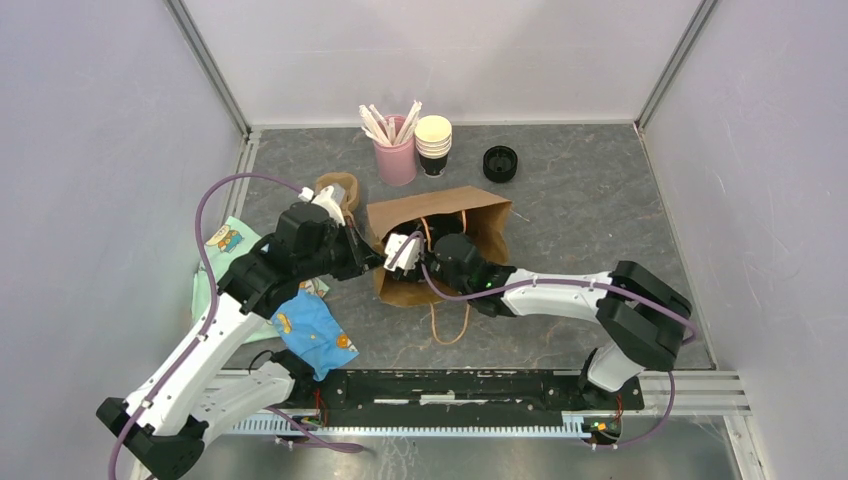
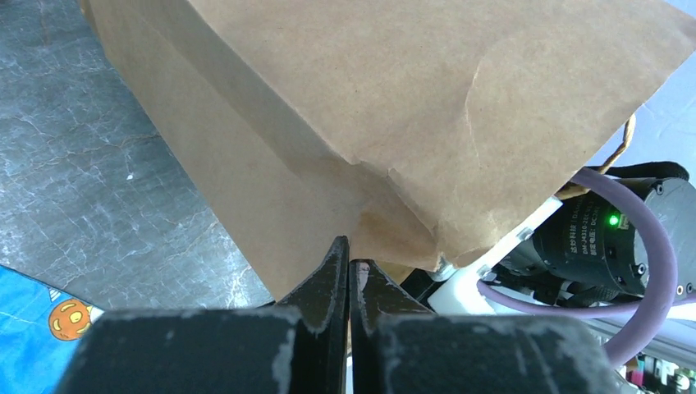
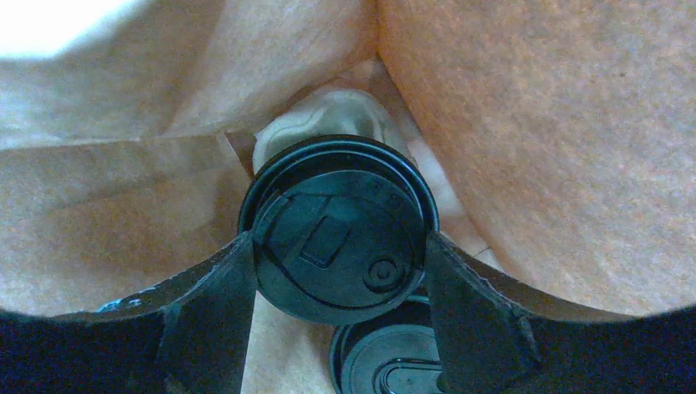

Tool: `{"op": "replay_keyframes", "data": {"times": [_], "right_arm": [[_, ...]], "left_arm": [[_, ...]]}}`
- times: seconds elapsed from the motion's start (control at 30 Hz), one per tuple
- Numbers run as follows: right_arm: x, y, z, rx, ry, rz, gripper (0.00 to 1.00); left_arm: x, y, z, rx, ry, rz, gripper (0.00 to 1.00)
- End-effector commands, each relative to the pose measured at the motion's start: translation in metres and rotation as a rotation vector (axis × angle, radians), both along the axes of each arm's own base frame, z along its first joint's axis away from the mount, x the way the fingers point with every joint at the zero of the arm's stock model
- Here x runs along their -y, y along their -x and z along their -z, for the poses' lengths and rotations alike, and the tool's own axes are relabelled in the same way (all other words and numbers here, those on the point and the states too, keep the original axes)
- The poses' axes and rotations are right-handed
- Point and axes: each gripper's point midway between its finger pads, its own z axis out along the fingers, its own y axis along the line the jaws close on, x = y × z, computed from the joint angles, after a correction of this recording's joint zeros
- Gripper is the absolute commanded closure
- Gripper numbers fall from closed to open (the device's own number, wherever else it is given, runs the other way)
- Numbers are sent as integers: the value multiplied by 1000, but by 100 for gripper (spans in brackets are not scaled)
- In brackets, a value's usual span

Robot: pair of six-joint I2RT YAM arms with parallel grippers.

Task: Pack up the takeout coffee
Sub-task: Place the coffee cup on the cup tray.

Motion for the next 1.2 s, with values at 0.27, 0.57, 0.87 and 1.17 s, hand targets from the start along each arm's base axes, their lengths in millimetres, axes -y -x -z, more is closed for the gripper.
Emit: {"op": "replay_keyframes", "data": {"times": [0.27, 0.57, 0.87, 1.17], "right_arm": [[12, 16, -16, -98, -56, 7, 100], [12, 11, -18, -91, -55, 12, 100], [15, 3, -28, -86, -84, 26, 100], [8, -2, -30, -84, -69, 16, 100]], "left_arm": [[-11, -1, -36, 85, 44, -60, 42], [-51, -35, -114, 221, -202, -185, 24], [-53, -150, -38, -41, -228, -208, 35], [-27, -209, 49, -213, -178, -73, 30]]}}
